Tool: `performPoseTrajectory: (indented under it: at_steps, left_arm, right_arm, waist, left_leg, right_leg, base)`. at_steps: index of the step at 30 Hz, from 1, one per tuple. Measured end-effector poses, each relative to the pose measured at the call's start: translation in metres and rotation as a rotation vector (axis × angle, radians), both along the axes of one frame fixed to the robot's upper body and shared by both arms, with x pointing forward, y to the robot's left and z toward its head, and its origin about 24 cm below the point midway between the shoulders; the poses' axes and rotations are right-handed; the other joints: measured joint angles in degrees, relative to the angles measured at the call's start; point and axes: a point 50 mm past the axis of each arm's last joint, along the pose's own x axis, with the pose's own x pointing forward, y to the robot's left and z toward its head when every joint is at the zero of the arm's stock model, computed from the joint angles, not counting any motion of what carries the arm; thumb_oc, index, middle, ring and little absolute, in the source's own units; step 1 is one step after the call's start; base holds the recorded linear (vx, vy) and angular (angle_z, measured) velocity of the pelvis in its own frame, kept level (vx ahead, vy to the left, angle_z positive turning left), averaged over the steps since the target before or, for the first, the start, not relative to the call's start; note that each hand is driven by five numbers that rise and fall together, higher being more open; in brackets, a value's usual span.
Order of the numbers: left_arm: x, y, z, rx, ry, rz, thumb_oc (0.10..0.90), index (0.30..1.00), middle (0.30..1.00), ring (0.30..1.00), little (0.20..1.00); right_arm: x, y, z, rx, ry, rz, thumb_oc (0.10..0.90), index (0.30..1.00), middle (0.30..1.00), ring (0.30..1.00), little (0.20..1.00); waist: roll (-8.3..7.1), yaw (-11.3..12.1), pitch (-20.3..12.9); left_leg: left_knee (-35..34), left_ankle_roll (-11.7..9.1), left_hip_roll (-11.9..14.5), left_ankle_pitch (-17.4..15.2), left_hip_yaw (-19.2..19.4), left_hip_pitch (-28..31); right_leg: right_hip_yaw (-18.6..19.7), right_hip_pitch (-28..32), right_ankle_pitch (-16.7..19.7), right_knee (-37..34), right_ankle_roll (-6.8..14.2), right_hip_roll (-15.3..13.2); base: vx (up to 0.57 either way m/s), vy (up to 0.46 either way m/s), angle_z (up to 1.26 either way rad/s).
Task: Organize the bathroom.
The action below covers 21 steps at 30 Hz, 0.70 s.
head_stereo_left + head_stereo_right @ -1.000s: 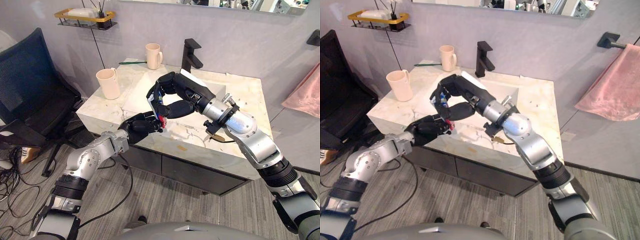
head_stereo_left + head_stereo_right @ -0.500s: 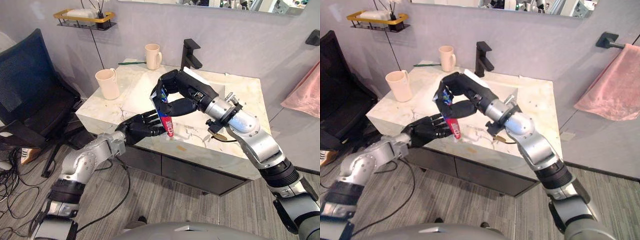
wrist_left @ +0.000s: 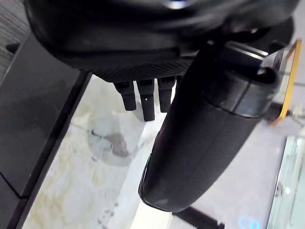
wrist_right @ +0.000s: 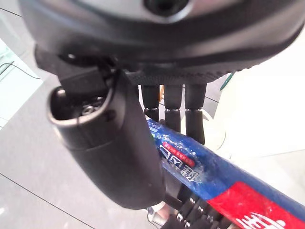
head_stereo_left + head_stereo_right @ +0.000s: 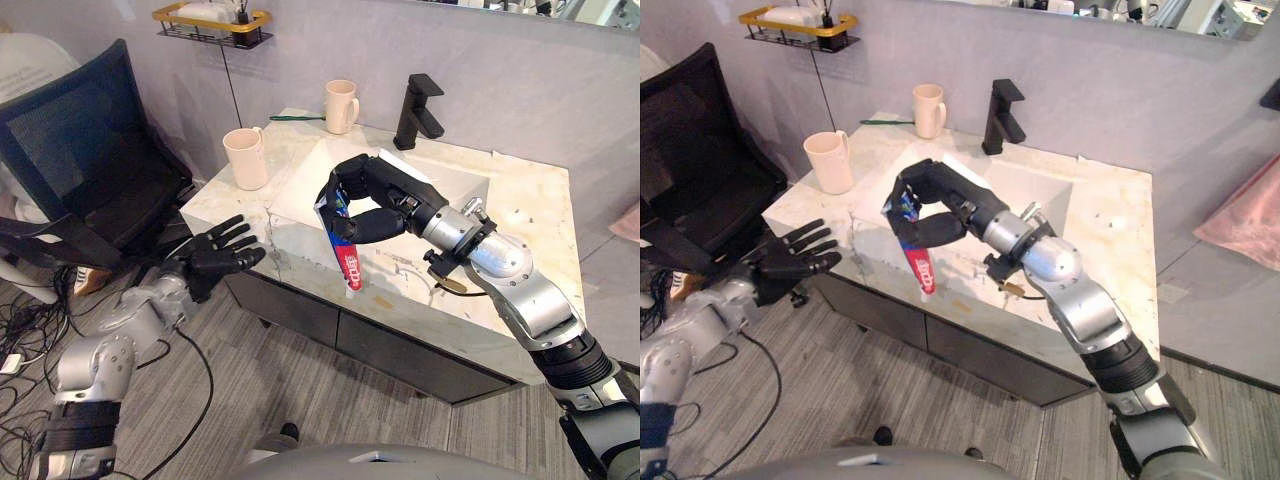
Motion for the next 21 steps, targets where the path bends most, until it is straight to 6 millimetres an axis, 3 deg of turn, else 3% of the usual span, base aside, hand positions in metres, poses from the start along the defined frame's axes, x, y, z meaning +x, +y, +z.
performPoseTrajectory:
  at_steps: [1, 3, 6, 7, 12, 13, 16, 21]
  left_arm:
    - [0.000, 0.000, 0.000, 0.000, 0.000, 0.000, 0.800, 0.900, 0.900, 0.900, 0.900]
    - [-0.021, 0.012, -0.017, -0.006, 0.080, 0.053, 0.800, 0.900, 0.900, 0.900, 0.900]
    - [-0.047, 0.012, -0.041, -0.091, 0.174, 0.032, 0.800, 0.900, 0.900, 0.900, 0.900]
    - [-0.062, 0.005, -0.060, -0.119, 0.277, 0.001, 0.800, 0.900, 0.900, 0.900, 0.900]
    - [-0.091, 0.001, -0.111, -0.271, 0.460, 0.101, 0.800, 0.900, 0.900, 0.900, 0.900]
    - [-0.106, 0.003, -0.132, -0.301, 0.540, 0.160, 0.800, 0.900, 0.900, 0.900, 0.900]
    - [-0.130, 0.009, -0.168, -0.320, 0.628, 0.272, 0.800, 0.900, 0.900, 0.900, 0.900]
    - [-0.168, 0.013, -0.191, -0.264, 0.742, 0.330, 0.800, 0.900, 0.900, 0.900, 0.900]
  right_arm:
    - [0.000, 0.000, 0.000, 0.000, 0.000, 0.000, 0.400, 0.300, 0.300, 0.300, 0.300]
    - [-0.005, -0.011, -0.003, -0.008, -0.014, -0.048, 0.400, 0.300, 0.300, 0.300, 0.300]
    - [-0.010, -0.024, -0.006, 0.001, -0.020, -0.088, 0.400, 0.300, 0.300, 0.300, 0.300]
    - [-0.011, -0.032, -0.005, -0.017, -0.029, -0.114, 0.400, 0.300, 0.300, 0.300, 0.300]
    - [-0.010, -0.042, 0.010, -0.026, -0.097, -0.143, 0.400, 0.300, 0.300, 0.300, 0.300]
    - [-0.006, -0.044, 0.020, 0.012, -0.126, -0.161, 0.400, 0.300, 0.300, 0.300, 0.300]
    - [0.009, -0.046, 0.041, 0.068, -0.179, -0.197, 0.400, 0.300, 0.300, 0.300, 0.300]
    - [0.014, -0.060, 0.083, 0.126, -0.310, -0.275, 0.400, 0.300, 0.300, 0.300, 0.300]
  waist:
    - [0.00, 0.00, 0.00]
    - [-0.19, 0.86, 0.21]
    - [-0.27, 1.55, 0.66]
    - [-0.38, 2.16, 0.95]
    - [-0.88, 2.63, 1.25]
    - [-1.01, 2.59, 1.33]
    - [-1.03, 2.09, 1.26]
    - [-1.44, 2.79, 1.31]
  left_leg:
    - [0.00, 0.00, 0.00, 0.00, 0.00, 0.00]
    - [0.00, 0.03, -0.32, 0.02, -0.70, -0.46]
    - [-0.02, 0.20, -0.81, -0.06, -0.88, -0.55]
    - [-0.02, 0.35, -1.07, -0.11, -1.04, -0.65]
    - [0.00, 0.54, -1.43, -0.21, -1.32, -0.78]
    - [0.00, 0.60, -1.51, -0.24, -1.34, -0.80]
    - [0.17, 0.63, -1.60, -0.21, -1.38, -0.68]
    - [0.19, 0.71, -1.84, -0.14, -1.76, -0.66]
  right_leg:
    - [0.00, 0.00, 0.00, 0.00, 0.00, 0.00]
    - [-0.70, -0.03, -0.21, 0.00, 0.29, -0.31]
    - [-0.87, -0.02, -0.37, 0.00, 0.53, -0.81]
    - [-0.94, -0.03, -0.41, 0.00, 0.59, -1.03]
    - [-1.22, -0.01, -0.56, 0.00, 0.81, -1.34]
    - [-1.24, -0.01, -0.57, 0.00, 0.82, -1.39]
    - [-1.29, 0.08, -0.62, 0.00, 0.90, -1.46]
    - [-1.89, 0.15, -0.65, 0.00, 0.94, -1.71]
  base:
    - [-0.03, 0.016, 0.09]
    - [-0.05, 0.033, 0.14]
    - [-0.03, 0.034, 0.06]
    - [-0.04, 0.056, 0.06]
    - [-0.02, 0.047, 0.04]
    - [0.01, 0.063, 0.00]
    - [0.01, 0.046, 0.01]
    - [0.00, 0.049, 0.04]
